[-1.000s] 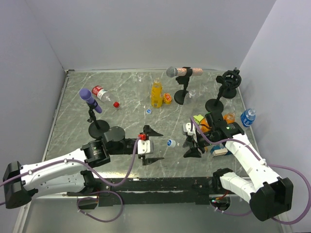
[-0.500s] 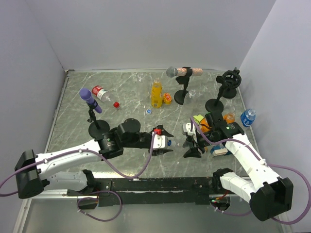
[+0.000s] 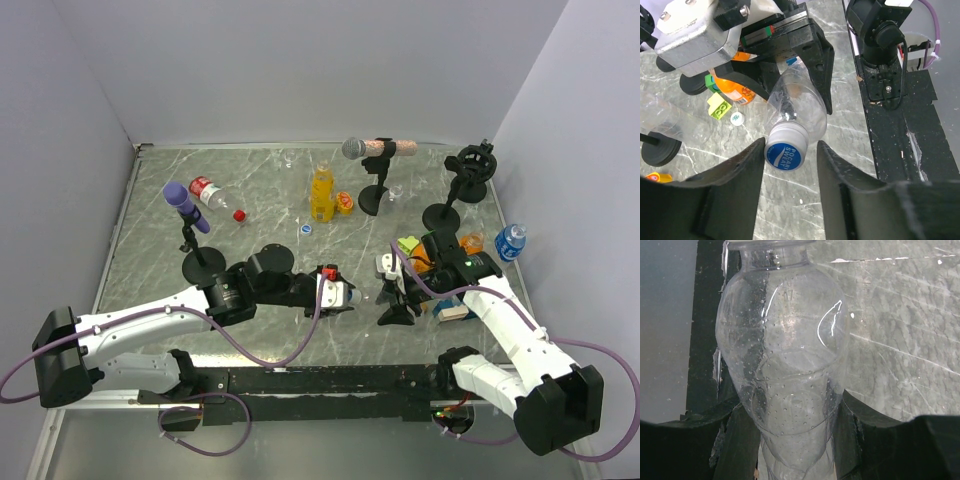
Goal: Unscrew the bottle caps
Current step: Unscrew the bottle cap from the plastic bottle.
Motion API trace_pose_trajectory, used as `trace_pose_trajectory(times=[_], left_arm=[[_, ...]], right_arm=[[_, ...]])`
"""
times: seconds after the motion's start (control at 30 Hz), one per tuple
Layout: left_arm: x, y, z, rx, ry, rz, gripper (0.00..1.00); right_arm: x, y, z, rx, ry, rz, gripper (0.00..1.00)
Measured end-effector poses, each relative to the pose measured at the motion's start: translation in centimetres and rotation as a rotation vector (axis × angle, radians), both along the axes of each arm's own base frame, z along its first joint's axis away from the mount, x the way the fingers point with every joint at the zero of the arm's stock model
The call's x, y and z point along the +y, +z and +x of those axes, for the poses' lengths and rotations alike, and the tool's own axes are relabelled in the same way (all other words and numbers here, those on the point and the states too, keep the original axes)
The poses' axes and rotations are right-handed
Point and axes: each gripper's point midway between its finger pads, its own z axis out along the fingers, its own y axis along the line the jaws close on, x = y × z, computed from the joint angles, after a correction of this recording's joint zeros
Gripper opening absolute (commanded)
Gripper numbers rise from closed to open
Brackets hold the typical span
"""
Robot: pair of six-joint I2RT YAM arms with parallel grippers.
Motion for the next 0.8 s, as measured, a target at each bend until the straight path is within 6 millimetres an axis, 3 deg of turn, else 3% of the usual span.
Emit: trace_pose_trajectory(times=[0.07,0.17,0.27,0.5,0.67,0.8], left_arm=[[0.01,-0.02,0.02,-0.001,0.001,0.001,0.40],[0.03,-0.02,0.07,-0.004,0.002,0.002,0.16],[0.08,-0.03,-0.01,0.009,0.004,0.002,0.01],[0.17,0.31,-0.15,0.155,0.066,0.015,0.01],[0.13,0.47,0.15,0.468,0.247,0.035,0.01],[0.26,0.29,0.10,0.826,0.450,0.009,0.01]], right_arm=[[-0.01,-0.02,0.00,0.000,0.000,-0.001,0.18],[-0.02,-0.08,-0.08,0.001,0.004,-0.004,0.18],[-0.02,-0.11,-0.02,-0.002,0.005,-0.005,0.18],[0.12,-0.01,-0.38,0.027,0.004,0.006,0.18],[0.19,0.07,-0.50,0.041,0.000,0.011,0.18],[0.18,-0.03,-0.65,0.056,-0.001,0.006,0.18]])
